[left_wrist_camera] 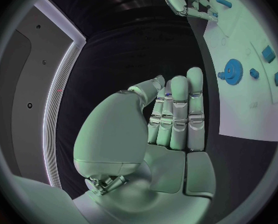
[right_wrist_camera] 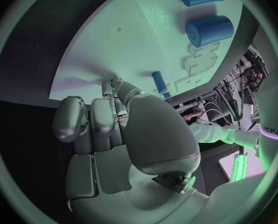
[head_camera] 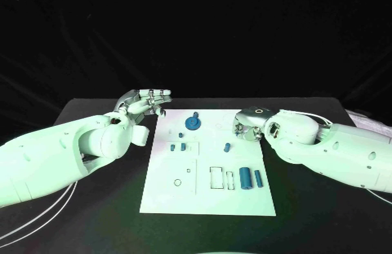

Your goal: Assemble the parts on the task board

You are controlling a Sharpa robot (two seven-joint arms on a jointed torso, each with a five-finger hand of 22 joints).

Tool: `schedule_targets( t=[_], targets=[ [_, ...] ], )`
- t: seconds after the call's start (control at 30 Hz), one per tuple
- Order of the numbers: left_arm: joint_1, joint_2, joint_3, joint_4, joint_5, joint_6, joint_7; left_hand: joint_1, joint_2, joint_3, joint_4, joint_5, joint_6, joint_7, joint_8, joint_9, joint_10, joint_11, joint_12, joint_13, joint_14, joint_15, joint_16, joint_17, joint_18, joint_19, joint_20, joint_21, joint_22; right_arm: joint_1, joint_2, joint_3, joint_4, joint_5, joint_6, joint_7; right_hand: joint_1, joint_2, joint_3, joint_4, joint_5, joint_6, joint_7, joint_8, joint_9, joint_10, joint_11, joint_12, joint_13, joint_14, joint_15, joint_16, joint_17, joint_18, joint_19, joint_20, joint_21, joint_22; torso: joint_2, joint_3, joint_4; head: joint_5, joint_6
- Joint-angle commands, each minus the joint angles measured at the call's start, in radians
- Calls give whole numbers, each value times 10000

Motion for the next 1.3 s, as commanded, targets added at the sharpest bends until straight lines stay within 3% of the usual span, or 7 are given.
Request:
schedule_targets(
  t=[0.03, 0.13, 0.37, 0.6, 1.0, 1.3],
  targets=[
    [0, -3, 6, 41, 76, 25, 85, -98, 31, -59, 5, 20, -42, 25, -43, -12, -81, 12, 73, 11, -61, 8, -47, -22, 119, -55, 17, -69, -25, -112, 56, -70, -65, -180, 517, -58, -116, 46, 199, -37, -68, 123, -18, 21, 33, 143, -21, -51, -44, 306, -65, 50, 25, -45, 109, -11, 61, 41, 1, -5, 6, -16, -5],
    [-1, -4, 6, 44, 76, 32, 73, -98, 31, -59, 5, 20, -42, 25, -43, -12, -81, 12, 73, 11, -61, 8, -47, -22, 119, -55, 17, -69, -25, -120, 66, -70, -74, -185, 329, -37, -209, 64, 411, -68, -81, 243, -52, 46, 65, 277, -63, -72, -82, 315, -94, 72, 60, -64, 166, -33, 132, 147, -1, -6, 7, -18, -21],
    [-1, -6, 6, 31, 76, 30, 18, -90, 38, -70, -2, 21, -56, 30, -48, -13, -102, 17, 86, 11, -69, 11, -61, -43, 120, -52, 20, -96, -47, -136, -47, -67, 47, -39, -762, 85, -321, 54, 713, -119, -106, 331, -47, 49, 103, 456, -76, -126, -130, 341, -126, 172, 185, -113, 299, -50, 297, 388, -4, 1, 6, -10, -33],
    [-1, -20, 6, 18, 76, 132, -148, -78, 61, -88, -12, 22, -104, 47, -68, -17, -161, 32, 105, 8, -34, 19, -48, -68, 73, 93, 25, 133, 89, -135, -274, -49, 268, 179, -1308, 103, -351, 3, 884, -182, -103, 328, -31, 25, 113, 486, -65, -182, -162, 334, -128, 162, 178, -112, 304, -47, 303, 389, -7, -11, 1, -15, -37],
    [-2, -29, 5, -33, 76, 249, -344, -174, 51, -192, 36, 15, -179, 80, -94, -18, -267, 68, 142, 3, -35, 52, -47, -114, 97, 90, 49, -80, -71, -88, -665, 33, 818, 510, -1742, 165, -632, -121, 950, -86, -117, 360, -38, 14, 136, 531, -52, -258, -200, 336, -119, 200, 228, -119, 320, -38, 327, 424, -7, -5, 1, -35, -43],
    [-3, -35, 2, -41, 76, 255, -362, -177, 50, -201, 38, 16, -186, 82, -97, -19, -275, 70, 145, 3, -37, 54, -48, -118, 106, 74, 51, -134, -108, -72, -755, 60, 1692, 815, -1895, 365, -624, -120, 990, -97, -112, 363, -31, 12, 140, 553, -47, -264, -203, 332, -129, 195, 224, -121, 324, -34, 334, 434, -5, 0, 8, 57, -41]
  ],
)
